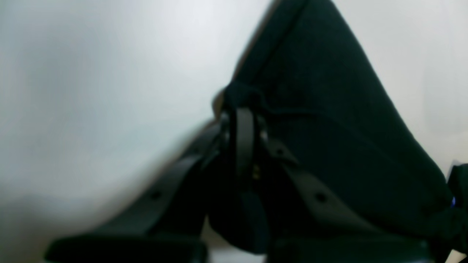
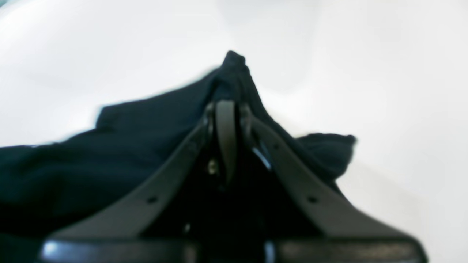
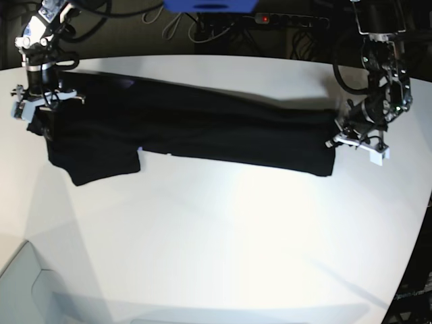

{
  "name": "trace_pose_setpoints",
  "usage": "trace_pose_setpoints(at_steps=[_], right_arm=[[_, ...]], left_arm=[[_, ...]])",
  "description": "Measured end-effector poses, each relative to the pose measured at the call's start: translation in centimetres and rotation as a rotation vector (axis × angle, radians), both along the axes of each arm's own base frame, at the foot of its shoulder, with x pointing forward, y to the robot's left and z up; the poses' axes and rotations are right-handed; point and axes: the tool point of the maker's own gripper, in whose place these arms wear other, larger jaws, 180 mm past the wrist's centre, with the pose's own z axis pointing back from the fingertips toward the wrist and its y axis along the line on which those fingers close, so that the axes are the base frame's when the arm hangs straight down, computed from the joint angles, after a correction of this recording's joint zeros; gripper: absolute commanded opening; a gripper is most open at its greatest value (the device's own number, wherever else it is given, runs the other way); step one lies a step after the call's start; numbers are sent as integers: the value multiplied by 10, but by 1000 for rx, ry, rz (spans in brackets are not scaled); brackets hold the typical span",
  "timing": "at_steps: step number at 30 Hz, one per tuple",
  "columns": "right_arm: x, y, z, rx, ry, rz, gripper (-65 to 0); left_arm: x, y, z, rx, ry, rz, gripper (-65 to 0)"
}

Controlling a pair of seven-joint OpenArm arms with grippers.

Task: Layout the t-shirt on the table in an organized manner, then fold the t-shirt properly
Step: 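Lower the folded hem onto the shirt and hold it with both grippers, then release the right gripper and tuck the hanging sleeve under the fold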

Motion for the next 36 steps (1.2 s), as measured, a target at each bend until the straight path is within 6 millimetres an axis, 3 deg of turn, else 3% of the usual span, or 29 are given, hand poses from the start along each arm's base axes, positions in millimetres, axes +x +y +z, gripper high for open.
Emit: trace_pose_setpoints(at_steps=[8,18,23,30,36], right_arm=[[-21,1,-1,87,-27,-32,-650],[-44,-2,-41,176,57,-72,-650],[-62,-18,-51,224,77,-155,-650],[-59,-18,-60,249,127,-133,-650],[-53,-17,-85,306,144,-154,-650]], left_arm=[[2,3,1,5,-1,4,-648],[8,6,0,-1,-1,17,-648],[7,7,-2,-3,2,20,-648],[7,7,-2,-3,2,20,-648],[7,7,-2,-3,2,21,-648]])
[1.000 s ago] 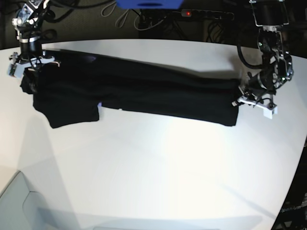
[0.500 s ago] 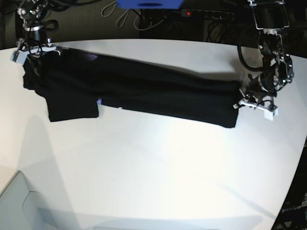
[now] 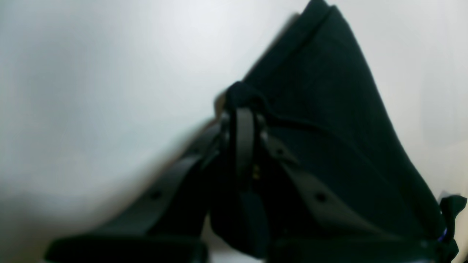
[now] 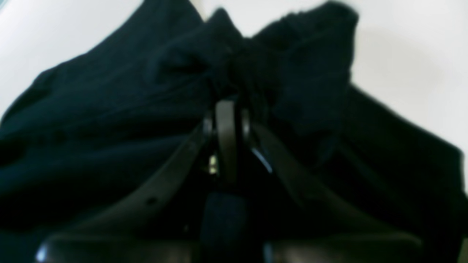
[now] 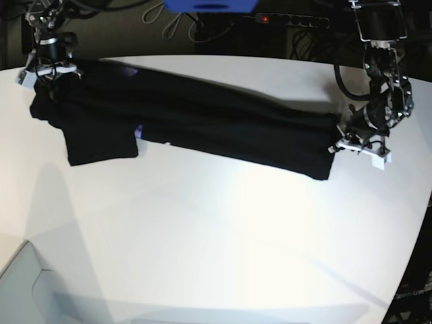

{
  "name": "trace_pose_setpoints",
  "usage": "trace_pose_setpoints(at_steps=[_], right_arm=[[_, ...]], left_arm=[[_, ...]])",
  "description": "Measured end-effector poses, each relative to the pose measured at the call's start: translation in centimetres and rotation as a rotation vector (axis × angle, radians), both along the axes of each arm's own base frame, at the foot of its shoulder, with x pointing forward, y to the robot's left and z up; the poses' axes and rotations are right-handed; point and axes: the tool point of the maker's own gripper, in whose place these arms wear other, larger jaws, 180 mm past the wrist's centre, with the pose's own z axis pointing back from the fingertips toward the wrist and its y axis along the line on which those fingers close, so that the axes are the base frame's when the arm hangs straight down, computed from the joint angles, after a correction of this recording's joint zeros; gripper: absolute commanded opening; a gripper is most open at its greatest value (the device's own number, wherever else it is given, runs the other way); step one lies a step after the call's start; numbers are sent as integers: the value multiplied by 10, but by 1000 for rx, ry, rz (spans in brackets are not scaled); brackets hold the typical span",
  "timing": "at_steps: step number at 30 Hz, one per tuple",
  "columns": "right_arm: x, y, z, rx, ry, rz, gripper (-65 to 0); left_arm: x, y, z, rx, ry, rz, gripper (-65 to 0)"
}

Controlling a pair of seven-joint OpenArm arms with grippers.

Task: Layout the t-shirt on the table in an organized manner, then fold the t-shirt properly
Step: 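Release the right gripper and tuck the hanging sleeve under the fold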

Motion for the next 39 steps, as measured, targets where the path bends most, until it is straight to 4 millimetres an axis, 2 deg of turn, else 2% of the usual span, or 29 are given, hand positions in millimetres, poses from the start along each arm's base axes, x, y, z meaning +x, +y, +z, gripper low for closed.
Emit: trace_pose_setpoints(at_steps=[3,11,14,18,20,26,30,34,39], right_arm=[[10,-4,-9,13,-4,1,-650],[51,5,-8,-57,4,66,-650],[79,26,-8,-104,25,167,-650],[113,55,-5,-168,47,295,-644],[121,65,-5,-179,54,323,-596],[123,64,-1,-196,55,340,-401],[109,53,6,-271,101,348,-303],[88,41,12,-331,137,342,-258],[99,40,37,-378,77,335,-252]], left_arm=[[0,0,0,-3,-1,0,-648],[-1,0,0,0,-3,2,-648],[-2,6,2,-6,-2,21,-648],[-5,29,6,-1,-16,101,-649],[-5,32,7,-1,-19,110,-649],[-6,31,6,-5,-15,108,-649],[-6,30,6,-6,-15,107,-649],[-6,30,6,-5,-15,107,-649],[-4,26,6,-17,-22,112,-649]])
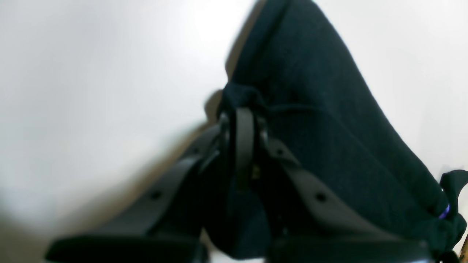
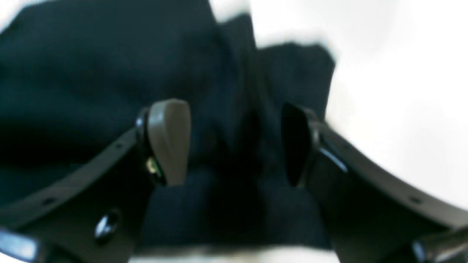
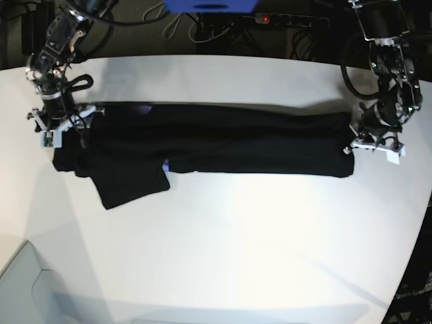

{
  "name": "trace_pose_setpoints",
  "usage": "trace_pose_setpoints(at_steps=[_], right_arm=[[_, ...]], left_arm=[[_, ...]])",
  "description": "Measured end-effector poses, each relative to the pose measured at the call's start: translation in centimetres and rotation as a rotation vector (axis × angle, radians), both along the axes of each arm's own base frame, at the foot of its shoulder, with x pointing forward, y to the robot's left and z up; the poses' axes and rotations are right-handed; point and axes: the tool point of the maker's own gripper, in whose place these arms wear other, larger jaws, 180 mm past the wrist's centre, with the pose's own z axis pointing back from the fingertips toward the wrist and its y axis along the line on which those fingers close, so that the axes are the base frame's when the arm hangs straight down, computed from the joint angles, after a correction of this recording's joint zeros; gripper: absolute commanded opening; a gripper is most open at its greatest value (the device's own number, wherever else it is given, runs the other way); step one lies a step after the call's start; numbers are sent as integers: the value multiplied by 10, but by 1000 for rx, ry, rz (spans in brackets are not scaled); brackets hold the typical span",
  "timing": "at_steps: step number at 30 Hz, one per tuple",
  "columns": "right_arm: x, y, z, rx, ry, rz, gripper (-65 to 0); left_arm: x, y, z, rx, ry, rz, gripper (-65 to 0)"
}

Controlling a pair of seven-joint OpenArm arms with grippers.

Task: Layout the t-shirt on the table in an organized manner, then fold the t-shirt properly
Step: 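Release the right gripper and tuck the hanging sleeve under the fold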

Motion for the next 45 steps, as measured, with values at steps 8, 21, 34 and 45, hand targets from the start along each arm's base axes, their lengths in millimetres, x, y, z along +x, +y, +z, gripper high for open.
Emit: trace_pose_setpoints(at_steps=[8,21,34,45], right_arm=[[63,4,41,6,-79,2,-254],[144,58,-5,139,133,205,-255],[146,37,-30,199,92,118,-256],[140,36,-37,221,95,108,-647]], left_arm=[[0,-10,-3,-25,-2,2,-649],[3,-13,3,-23,-17,-9,-649],[6,-15,11,-15,-39,-18,-649],[7,-16,11,-16,-40,-20,-649]])
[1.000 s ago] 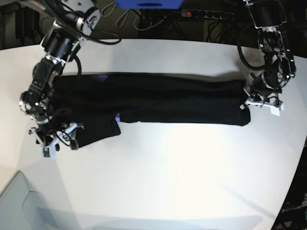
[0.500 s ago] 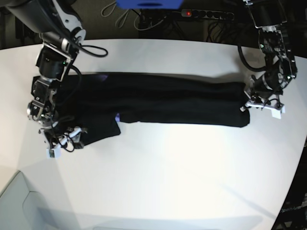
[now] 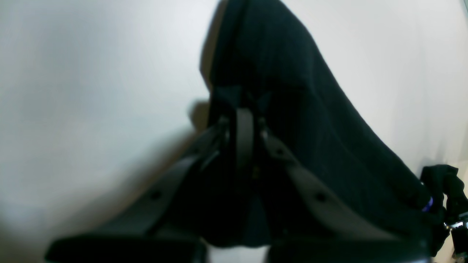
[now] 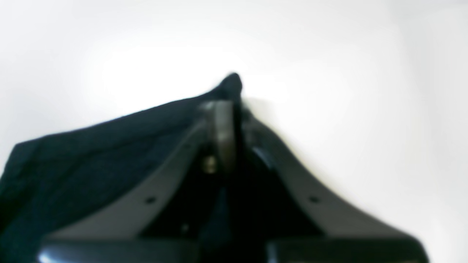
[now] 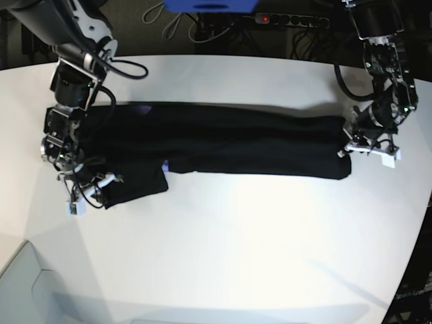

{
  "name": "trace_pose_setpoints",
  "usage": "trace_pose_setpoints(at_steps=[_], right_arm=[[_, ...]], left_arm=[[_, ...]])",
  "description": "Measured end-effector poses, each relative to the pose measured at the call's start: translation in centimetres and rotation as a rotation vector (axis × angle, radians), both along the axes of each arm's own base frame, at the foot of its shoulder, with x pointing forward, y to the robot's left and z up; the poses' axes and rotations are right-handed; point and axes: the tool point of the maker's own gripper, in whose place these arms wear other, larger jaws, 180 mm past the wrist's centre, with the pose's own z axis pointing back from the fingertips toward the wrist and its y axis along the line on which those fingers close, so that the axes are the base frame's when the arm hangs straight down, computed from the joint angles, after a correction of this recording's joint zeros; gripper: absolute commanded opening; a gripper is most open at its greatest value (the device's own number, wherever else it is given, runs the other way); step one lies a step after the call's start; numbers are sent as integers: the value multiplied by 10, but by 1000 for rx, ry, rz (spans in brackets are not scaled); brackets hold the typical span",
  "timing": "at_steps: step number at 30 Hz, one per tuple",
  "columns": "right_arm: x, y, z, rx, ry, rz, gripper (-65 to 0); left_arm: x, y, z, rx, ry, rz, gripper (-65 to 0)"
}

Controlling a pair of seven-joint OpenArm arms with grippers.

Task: Layout the t-shirt on the table in an organized manner, then fold the t-shirt properly
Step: 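Release the right gripper and tuck the hanging sleeve under the fold, then regrasp the folded shirt end with the right gripper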

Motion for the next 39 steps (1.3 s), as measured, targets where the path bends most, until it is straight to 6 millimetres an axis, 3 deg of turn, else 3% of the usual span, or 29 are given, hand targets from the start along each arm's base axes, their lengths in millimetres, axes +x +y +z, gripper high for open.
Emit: trace_pose_setpoints(at_steps=[3,8,14,19,23,31,39], right_arm=[[-5,-6,5,-50,1,5,-650],[-30,-25,25,-173,-3,-13,-650],[-48,-23,76,-281,-89,-26,-650],[-89,-28,77,-357,-15,-43,-650],[-110,-54,85,-387,5,-129,-650],[-137,-65,92,-435,15,-152,-650],[-155,-64,67,-359,66,-211,-650]], left_arm=[[-1,0,-1,-1,3,0,-649],[0,-1,-1,-4,2,1,-649],[1,-1,-1,-3,0,1,-649],[1,-1,-1,-2,-1,3,-649],[1,0,-1,-1,-2,6,-649],[1,0,0,-1,-4,6,-649],[2,0,0,-1,-5,6,-649]])
